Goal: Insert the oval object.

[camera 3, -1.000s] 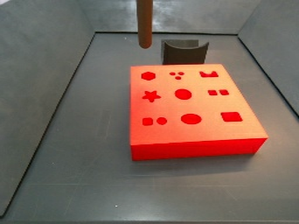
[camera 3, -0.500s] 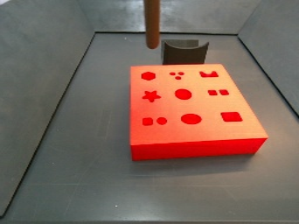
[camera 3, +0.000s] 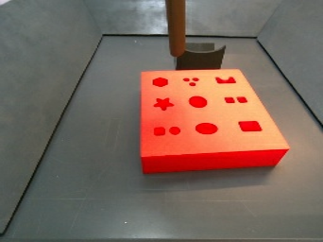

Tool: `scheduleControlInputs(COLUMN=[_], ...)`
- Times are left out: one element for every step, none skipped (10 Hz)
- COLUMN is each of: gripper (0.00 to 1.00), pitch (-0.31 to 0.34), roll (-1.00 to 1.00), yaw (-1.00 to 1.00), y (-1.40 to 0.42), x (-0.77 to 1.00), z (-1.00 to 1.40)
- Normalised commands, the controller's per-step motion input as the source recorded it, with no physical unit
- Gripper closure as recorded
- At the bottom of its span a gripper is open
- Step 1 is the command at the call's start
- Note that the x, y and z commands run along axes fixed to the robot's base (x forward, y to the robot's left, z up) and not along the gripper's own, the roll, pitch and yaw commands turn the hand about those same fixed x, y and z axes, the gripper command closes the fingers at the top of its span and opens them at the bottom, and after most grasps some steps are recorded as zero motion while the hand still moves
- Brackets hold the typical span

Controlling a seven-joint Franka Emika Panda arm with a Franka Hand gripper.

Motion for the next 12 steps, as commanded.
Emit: scheduleControlInputs(gripper=[1.00, 1.00, 1.00, 1.00, 1.00, 1.00, 1.00, 1.00, 1.00, 1.00, 1.00, 1.00], pitch=[0.274, 0.269, 0.260, 0.283, 0.363, 0.439, 0.380, 0.236, 0.177, 0.071, 0.080, 0.073], roll=[0.09, 0.09, 0.10, 0.11, 0.18, 0.23, 0.18, 0.11, 0.09, 0.08, 0.09, 0.07], yaw=[-0.85, -0.85, -0.85, -0.82, -0.58, -0.22, 0.00, 0.00, 0.00, -0.10, -0.09, -0.10], y=[0.00, 0.00, 0.00, 0.00, -0.05, -0.21, -0.39, -0.49, -0.52, -0.49, -0.49, -0.48], x=[-0.11, -0.10, -0.11, -0.11, 0.00, 0.20, 0.59, 0.76, 0.77, 0.75, 0.75, 0.76], z=[-0.11, -0.11, -0.11, -0.09, -0.10, 0.00, 0.11, 0.13, 0.06, 0.01, 0.00, 0.00])
